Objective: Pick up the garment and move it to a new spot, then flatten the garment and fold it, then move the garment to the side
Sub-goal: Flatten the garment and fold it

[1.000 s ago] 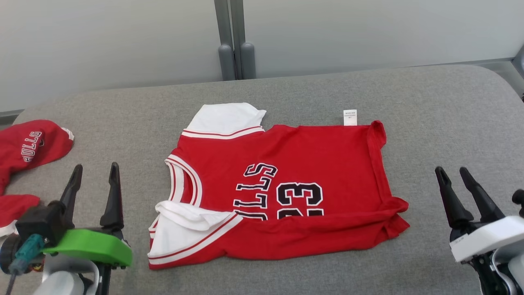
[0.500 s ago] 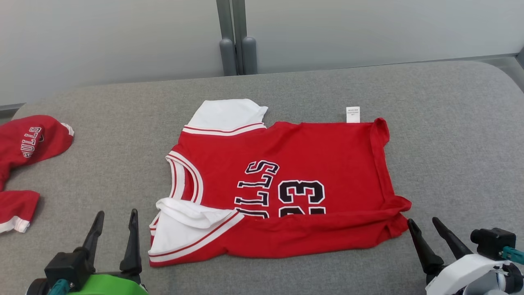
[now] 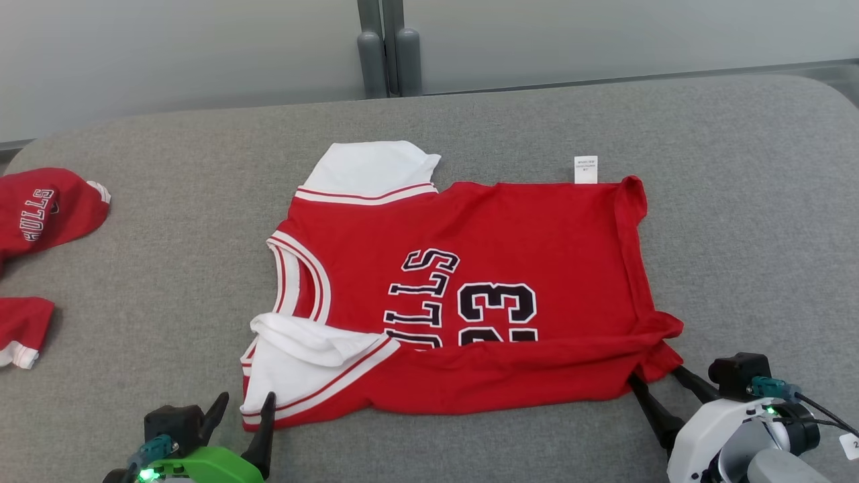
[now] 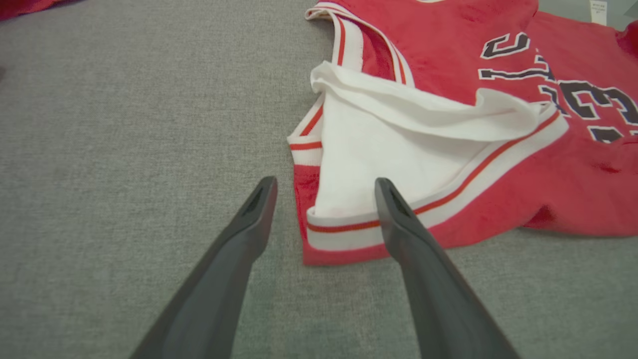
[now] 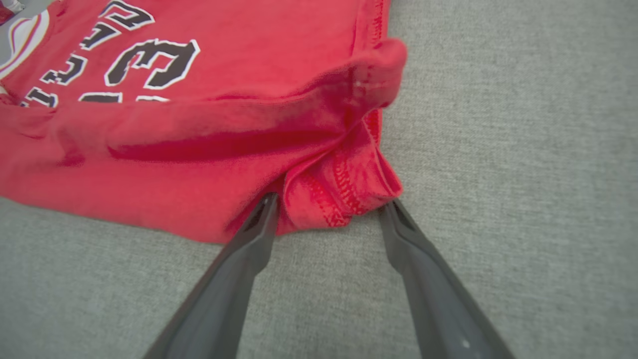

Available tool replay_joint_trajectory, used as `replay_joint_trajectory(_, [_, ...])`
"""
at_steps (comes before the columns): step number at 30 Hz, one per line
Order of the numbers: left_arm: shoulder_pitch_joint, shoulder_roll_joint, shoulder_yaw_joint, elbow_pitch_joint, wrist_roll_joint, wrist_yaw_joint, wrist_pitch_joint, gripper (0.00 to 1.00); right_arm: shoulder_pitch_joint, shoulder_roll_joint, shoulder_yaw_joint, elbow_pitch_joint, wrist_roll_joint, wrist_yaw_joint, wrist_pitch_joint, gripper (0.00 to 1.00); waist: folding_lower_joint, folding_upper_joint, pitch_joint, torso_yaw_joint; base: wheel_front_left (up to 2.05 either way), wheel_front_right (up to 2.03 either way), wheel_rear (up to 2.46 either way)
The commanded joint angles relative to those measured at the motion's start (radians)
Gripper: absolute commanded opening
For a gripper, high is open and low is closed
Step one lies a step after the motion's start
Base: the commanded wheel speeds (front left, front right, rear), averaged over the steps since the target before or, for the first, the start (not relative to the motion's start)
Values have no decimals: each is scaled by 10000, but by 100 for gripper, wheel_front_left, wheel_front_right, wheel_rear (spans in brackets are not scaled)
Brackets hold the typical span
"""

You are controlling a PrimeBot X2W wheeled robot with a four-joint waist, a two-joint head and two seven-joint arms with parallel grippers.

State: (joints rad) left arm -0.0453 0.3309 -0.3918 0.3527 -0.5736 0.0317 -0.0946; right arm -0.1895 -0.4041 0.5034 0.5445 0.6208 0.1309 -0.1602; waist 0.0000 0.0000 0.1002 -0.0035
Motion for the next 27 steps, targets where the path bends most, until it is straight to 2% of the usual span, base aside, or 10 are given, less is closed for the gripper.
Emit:
replay_joint_trajectory(1, [-207, 6, -42, 210, -103, -98, 127, 100, -138, -39, 98, 101, -7, -3, -77, 100, 0, 0, 53, 18, 0, 0, 0])
replay_joint_trajectory(7, [-456, -82, -173, 1005, -326, -275, 683, 100, -329, 26, 457, 458, 92, -3, -219, 100, 0, 0, 63, -23, 0, 0, 0])
replay_joint_trajectory(9, [-503, -84, -224, 1084, -390, -398, 815, 96, -409, 16, 485, 570, 109, -3, -288, 73, 0, 0, 74, -26, 0, 0, 0])
replay_joint_trajectory(10, [-524, -77, -241, 1111, -401, -426, 831, 53, -433, 20, 482, 629, 126, -3, -338, 49, 0, 0, 77, -23, 0, 0, 0])
replay_joint_trajectory(12, [-537, -105, -256, 1174, -477, -500, 865, 18, -461, 45, 475, 760, 120, -3, -433, 33, 0, 0, 68, -12, 0, 0, 0])
replay_joint_trajectory(13, [-550, -115, -276, 1223, -503, -531, 906, 11, -498, 63, 477, 809, 139, -3, -462, 29, 0, 0, 59, -9, 0, 0, 0])
replay_joint_trajectory(14, [-582, -134, -300, 1293, -569, -592, 986, 0, -546, 81, 465, 865, 173, -6, -530, 13, 0, 0, 44, -6, 0, 0, 0])
replay_joint_trajectory(16, [-619, -158, -339, 1419, -679, -685, 1110, 0, -591, 135, 477, 937, 249, -8, -598, 0, 0, 0, 12, -6, 0, 0, 0])
replay_joint_trajectory(21, [-674, -79, -213, 1601, -804, -732, 947, 0, -628, 194, 520, 1102, 421, -9, -714, 0, 0, 0, -66, -11, 0, 0, 0])
replay_joint_trajectory(27, [-410, 152, -118, 1223, -876, -704, 1001, 0, -339, -52, 155, 1002, 800, -11, -882, 0, 0, 0, -210, 84, 0, 0, 0])
